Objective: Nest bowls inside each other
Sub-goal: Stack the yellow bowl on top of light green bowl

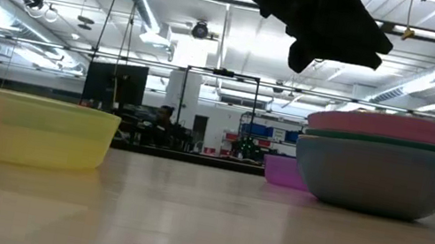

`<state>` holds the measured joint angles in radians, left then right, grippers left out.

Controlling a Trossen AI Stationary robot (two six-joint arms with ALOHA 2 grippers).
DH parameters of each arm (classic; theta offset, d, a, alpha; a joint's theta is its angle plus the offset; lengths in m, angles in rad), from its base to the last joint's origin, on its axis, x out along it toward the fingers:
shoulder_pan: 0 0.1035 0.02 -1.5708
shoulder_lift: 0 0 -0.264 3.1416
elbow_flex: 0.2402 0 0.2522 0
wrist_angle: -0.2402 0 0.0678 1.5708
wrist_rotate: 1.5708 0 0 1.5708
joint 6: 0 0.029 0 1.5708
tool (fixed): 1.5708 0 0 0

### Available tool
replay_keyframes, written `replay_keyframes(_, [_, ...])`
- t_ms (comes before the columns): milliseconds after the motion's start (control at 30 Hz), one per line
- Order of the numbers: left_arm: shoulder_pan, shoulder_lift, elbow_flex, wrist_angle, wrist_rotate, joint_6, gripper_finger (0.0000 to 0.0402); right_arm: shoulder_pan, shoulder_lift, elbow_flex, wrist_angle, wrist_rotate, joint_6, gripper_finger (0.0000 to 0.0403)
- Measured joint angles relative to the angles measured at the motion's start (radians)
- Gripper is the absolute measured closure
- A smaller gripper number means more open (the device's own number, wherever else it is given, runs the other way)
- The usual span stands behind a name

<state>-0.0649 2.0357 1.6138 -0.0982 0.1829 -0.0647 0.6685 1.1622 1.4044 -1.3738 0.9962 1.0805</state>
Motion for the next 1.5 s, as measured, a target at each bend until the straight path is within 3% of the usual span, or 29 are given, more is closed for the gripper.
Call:
replay_keyframes(167, [-0.001,-0.008,0.0,-0.017,0.028,0.0,0.0269,0.0,0.0,0.0,0.0,0.0,0.001,0.0227])
replay_keyframes(300, [0.001,-0.092,0.0,-0.196,0.033,0.024,0.0269,0.0,0.011,0.0,0.004,0.0,0.001,0.0227])
replay_keyframes(567, [-0.02,-0.355,0.001,-0.707,-0.245,0.022,0.027,-0.042,0.104,0.0,0.034,-0.019,0.021,0.0227])
replay_keyframes(700, [-0.07,-0.454,0.001,-0.813,-0.32,-0.05,0.027,-0.128,0.193,0.0,0.17,-0.129,-0.105,0.0222])
replay_keyframes(833, [-0.135,-0.524,0.001,-0.892,-0.42,-0.129,0.027,-0.222,0.28,0.0,0.444,-0.265,-0.364,0.0215])
replay_keyframes(967, [-0.203,-0.571,0.001,-0.986,-0.525,-0.223,0.027,-0.315,0.358,0.0,0.748,-0.514,-0.576,0.0211])
replay_keyframes(1167, [-0.308,-0.64,-0.069,-1.014,-0.625,-0.334,0.0271,-0.436,0.472,0.0,0.961,-0.798,-0.654,0.0211])
replay_keyframes(1333, [-0.378,-0.728,-0.218,-0.986,-0.698,-0.47,0.0271,-0.488,0.561,0.0,1.03,-0.882,-0.657,0.0209])
replay_keyframes(1500, [-0.429,-0.851,-0.429,-0.778,-0.726,-0.527,0.0271,-0.517,0.629,0.0,1.097,-0.899,-0.661,0.0209])
